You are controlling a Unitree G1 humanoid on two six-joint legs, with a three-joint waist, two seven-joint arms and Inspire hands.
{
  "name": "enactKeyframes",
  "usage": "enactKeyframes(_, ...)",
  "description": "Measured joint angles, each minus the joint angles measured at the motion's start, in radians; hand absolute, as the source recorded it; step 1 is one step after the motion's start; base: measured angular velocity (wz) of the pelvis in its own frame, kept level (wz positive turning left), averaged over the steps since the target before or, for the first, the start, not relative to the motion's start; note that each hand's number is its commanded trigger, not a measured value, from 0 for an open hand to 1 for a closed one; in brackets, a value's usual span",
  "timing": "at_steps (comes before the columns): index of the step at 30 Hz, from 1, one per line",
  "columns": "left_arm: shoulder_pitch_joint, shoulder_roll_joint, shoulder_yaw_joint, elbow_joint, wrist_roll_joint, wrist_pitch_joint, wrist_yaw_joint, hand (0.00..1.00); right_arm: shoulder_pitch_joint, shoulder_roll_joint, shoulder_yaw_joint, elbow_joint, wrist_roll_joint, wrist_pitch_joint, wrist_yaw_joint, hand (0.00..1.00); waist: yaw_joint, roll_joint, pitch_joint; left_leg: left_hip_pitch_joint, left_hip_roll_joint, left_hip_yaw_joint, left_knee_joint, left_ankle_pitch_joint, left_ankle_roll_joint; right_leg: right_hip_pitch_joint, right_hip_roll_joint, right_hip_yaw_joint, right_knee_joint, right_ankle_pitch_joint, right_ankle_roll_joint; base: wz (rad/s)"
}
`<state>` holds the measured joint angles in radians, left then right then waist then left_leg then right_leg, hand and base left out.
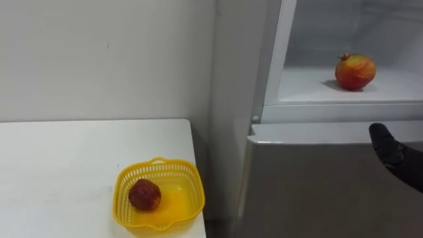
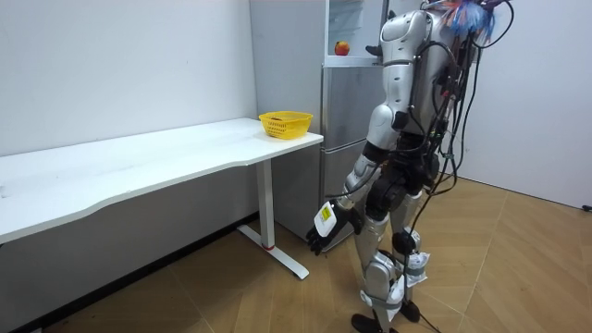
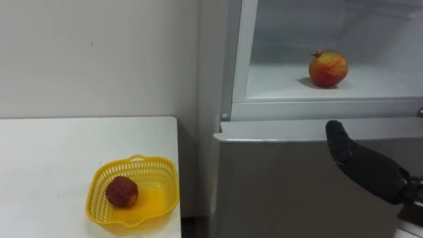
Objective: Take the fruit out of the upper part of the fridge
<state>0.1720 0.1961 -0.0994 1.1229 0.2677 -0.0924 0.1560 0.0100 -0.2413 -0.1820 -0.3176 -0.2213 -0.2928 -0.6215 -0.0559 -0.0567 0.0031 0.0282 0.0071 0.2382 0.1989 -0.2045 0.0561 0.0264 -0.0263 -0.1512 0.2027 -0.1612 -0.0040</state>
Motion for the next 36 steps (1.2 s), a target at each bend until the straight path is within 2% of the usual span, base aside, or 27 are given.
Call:
enactKeyframes(7,0.001,0.007,0.000,-0.003,0.003,0.000,-0.022,0.00,-0.003,-0.013,-0.008,0.001,0.025,0.000,0.000,0.00,-0.005,0.000,-0.0004,0.002,-0.002,-0.010,0.000,0.000,0.000,0.010,-0.001,-0.007,-0.004,0.000,0.000,0.04)
enactKeyframes(11,0.002,0.014,0.002,-0.003,0.010,0.000,-0.040,0.00,-0.016,-0.071,-0.009,0.038,0.031,0.002,-0.001,0.00,0.003,-0.003,0.0004,0.001,-0.005,-0.022,0.001,0.001,0.000,0.013,-0.003,-0.016,-0.003,-0.002,0.002,0.06)
enactKeyframes(14,0.000,0.014,0.008,-0.004,0.016,0.002,-0.043,0.00,-0.056,-0.080,-0.009,0.074,0.028,0.007,-0.002,0.00,0.006,-0.006,0.0004,0.001,-0.005,-0.022,0.004,0.001,0.000,0.012,-0.002,-0.017,-0.009,-0.002,0.002,0.00)
enactKeyframes(17,-0.005,0.014,0.027,-0.004,0.043,0.010,-0.058,0.00,-0.109,-0.086,-0.016,0.079,0.029,0.033,-0.003,0.00,0.009,-0.011,-0.0011,0.001,-0.005,-0.023,0.004,0.001,0.000,0.011,-0.002,-0.023,-0.012,-0.002,0.002,0.01)
enactKeyframes(19,-0.005,0.015,0.036,-0.004,0.044,0.013,-0.059,0.00,-0.161,-0.114,-0.017,0.100,0.030,0.033,-0.019,0.00,0.006,-0.016,0.0011,0.001,-0.006,-0.032,0.006,0.001,0.000,0.018,-0.003,-0.037,-0.013,-0.002,0.002,0.13)
enactKeyframes(22,-0.004,0.027,0.044,-0.010,0.040,0.013,-0.059,0.00,-0.241,-0.199,-0.039,0.165,0.039,0.035,-0.034,0.00,0.005,-0.038,0.0036,0.001,-0.005,-0.042,0.006,0.001,-0.001,0.023,-0.004,-0.049,-0.016,-0.002,0.002,0.13)
enactKeyframes(24,0.004,0.039,0.047,-0.014,0.041,0.018,-0.058,0.00,-0.286,-0.273,-0.042,0.215,0.080,0.034,-0.041,0.00,0.006,-0.052,0.0000,0.000,-0.004,-0.050,0.003,0.001,-0.001,0.024,-0.005,-0.060,-0.015,-0.002,0.002,0.12)
enactKeyframes(26,0.007,0.041,0.047,-0.014,0.045,0.023,-0.058,0.00,-0.313,-0.302,-0.042,0.260,0.128,0.039,-0.035,0.00,0.006,-0.058,-0.0030,0.000,-0.004,-0.055,0.003,0.001,-0.001,0.026,-0.007,-0.073,-0.015,-0.002,0.002,0.10)
enactKeyframes(27,0.009,0.041,0.047,-0.014,0.049,0.024,-0.058,0.00,-0.328,-0.303,-0.042,0.280,0.153,0.054,-0.028,0.00,0.006,-0.061,-0.0046,-0.001,-0.004,-0.058,0.004,0.001,-0.001,0.028,-0.007,-0.076,-0.015,-0.002,0.002,0.09)
enactKeyframes(31,0.016,0.053,0.049,-0.046,0.048,0.034,-0.066,0.00,-0.346,-0.320,-0.043,0.334,0.234,0.074,0.016,0.00,0.001,-0.068,-0.0043,-0.019,-0.006,-0.080,0.007,0.000,-0.001,0.023,-0.010,-0.101,-0.014,-0.001,0.002,0.17)
enactKeyframes(36,0.021,0.056,0.116,-0.088,0.059,0.049,-0.109,0.00,-0.405,-0.348,-0.043,0.470,0.256,0.104,0.062,0.00,0.013,-0.063,-0.0012,-0.030,-0.006,-0.089,0.018,0.000,-0.001,0.025,-0.011,-0.110,-0.015,-0.001,0.002,0.05)
